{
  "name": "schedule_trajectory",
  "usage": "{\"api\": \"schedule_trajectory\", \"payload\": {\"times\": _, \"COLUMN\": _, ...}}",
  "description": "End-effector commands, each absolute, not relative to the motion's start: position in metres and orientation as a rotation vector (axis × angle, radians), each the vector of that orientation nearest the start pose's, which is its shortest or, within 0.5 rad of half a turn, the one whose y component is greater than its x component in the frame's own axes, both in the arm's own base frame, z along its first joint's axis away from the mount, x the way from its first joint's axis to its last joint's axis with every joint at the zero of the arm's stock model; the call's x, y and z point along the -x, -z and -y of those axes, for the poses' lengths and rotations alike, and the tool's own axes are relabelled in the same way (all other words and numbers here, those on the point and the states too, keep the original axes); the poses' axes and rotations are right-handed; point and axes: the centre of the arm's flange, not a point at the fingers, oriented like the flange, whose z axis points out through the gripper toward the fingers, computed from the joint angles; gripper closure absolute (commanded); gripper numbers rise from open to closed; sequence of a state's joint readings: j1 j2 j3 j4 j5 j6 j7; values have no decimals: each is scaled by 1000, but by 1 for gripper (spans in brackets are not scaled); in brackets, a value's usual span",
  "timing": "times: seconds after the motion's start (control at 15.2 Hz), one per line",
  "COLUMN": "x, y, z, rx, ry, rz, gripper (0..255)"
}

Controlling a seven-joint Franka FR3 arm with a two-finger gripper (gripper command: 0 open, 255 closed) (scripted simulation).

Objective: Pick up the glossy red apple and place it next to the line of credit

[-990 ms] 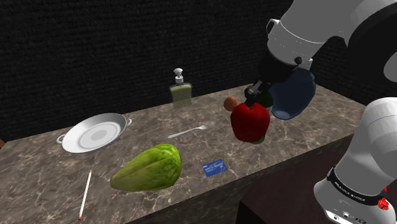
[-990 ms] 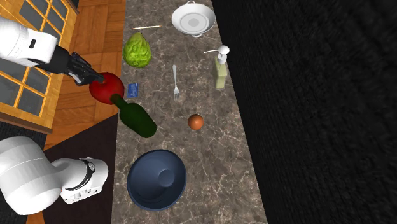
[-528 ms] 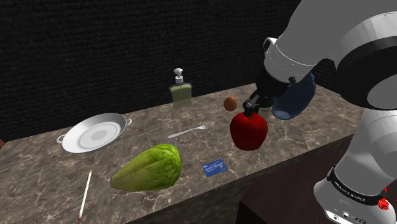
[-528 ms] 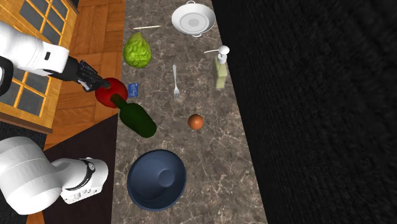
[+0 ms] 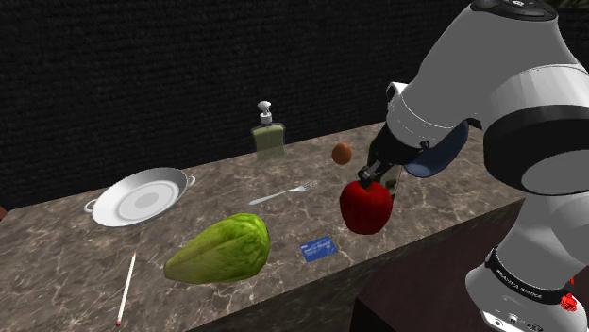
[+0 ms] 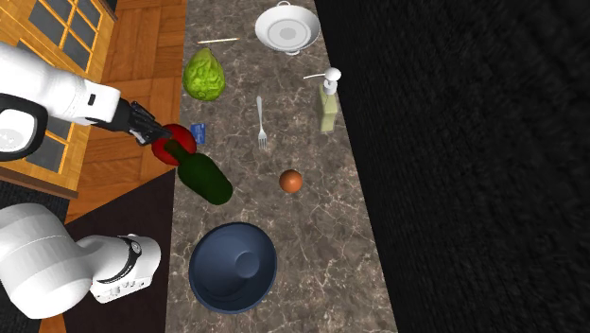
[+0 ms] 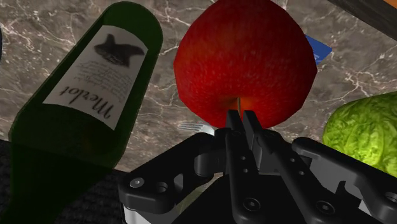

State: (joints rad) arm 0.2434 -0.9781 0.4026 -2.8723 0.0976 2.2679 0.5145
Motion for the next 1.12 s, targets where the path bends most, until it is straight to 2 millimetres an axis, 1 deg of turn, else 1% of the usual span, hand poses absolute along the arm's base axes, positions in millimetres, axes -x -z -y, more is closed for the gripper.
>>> {"api": "schedule_trajectory", "payload": {"times": 0.0, "x": -247, "y": -437, "z": -175, "rx": 3125, "ry": 657, "rz": -49, "gripper": 255}}
{"api": "schedule_trajectory", "payload": {"times": 0.46, "x": -247, "y": -398, "z": -175, "rx": 3125, "ry": 657, "rz": -49, "gripper": 255}}
{"api": "schedule_trajectory", "payload": {"times": 0.92, "x": -247, "y": -398, "z": -175, "rx": 3125, "ry": 657, "rz": -49, "gripper": 255}}
{"api": "schedule_trajectory", "payload": {"times": 0.99, "x": -247, "y": -398, "z": -175, "rx": 3125, "ry": 657, "rz": -49, "gripper": 0}}
{"api": "schedule_trajectory", "payload": {"times": 1.06, "x": -247, "y": -398, "z": -175, "rx": 3125, "ry": 657, "rz": -49, "gripper": 0}}
